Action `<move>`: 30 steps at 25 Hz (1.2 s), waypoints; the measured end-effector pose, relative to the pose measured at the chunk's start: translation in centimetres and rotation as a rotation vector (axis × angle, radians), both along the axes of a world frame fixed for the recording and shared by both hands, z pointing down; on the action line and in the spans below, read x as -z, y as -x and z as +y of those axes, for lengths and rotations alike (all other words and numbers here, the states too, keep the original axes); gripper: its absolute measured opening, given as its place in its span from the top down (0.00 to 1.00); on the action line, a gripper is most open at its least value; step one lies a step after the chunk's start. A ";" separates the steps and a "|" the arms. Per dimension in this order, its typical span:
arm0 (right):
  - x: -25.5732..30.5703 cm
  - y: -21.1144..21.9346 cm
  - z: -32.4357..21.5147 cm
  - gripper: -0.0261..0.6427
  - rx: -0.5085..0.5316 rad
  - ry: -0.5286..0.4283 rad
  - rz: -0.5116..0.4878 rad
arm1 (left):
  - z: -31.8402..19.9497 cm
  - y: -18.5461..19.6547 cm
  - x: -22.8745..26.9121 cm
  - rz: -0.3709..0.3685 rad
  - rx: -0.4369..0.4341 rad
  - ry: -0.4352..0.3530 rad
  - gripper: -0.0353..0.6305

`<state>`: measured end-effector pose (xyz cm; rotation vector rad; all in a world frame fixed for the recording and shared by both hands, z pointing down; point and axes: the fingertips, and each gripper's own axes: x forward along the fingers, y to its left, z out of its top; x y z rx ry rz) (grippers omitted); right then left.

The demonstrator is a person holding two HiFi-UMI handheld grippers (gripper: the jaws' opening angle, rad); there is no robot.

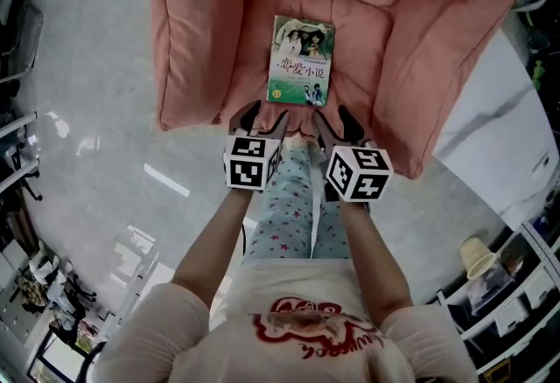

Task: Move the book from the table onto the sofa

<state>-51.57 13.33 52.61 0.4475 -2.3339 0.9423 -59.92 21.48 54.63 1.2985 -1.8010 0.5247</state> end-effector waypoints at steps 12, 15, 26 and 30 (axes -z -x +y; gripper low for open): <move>25.6 -2.4 -2.2 0.92 -0.018 -0.365 -0.278 | -6.2 -6.7 24.7 -0.005 -0.179 -0.437 0.59; 30.9 -2.9 -3.2 0.94 -0.024 -0.442 -0.370 | -8.0 -7.1 29.9 -0.074 -0.233 -0.528 0.70; 38.4 -7.8 -0.3 0.96 0.039 -0.580 -0.514 | -6.9 -13.3 37.1 -0.152 -0.380 -0.634 0.94; 39.6 -10.6 1.3 0.96 0.067 -0.619 -0.535 | -5.0 -16.7 37.9 -0.168 -0.377 -0.655 0.94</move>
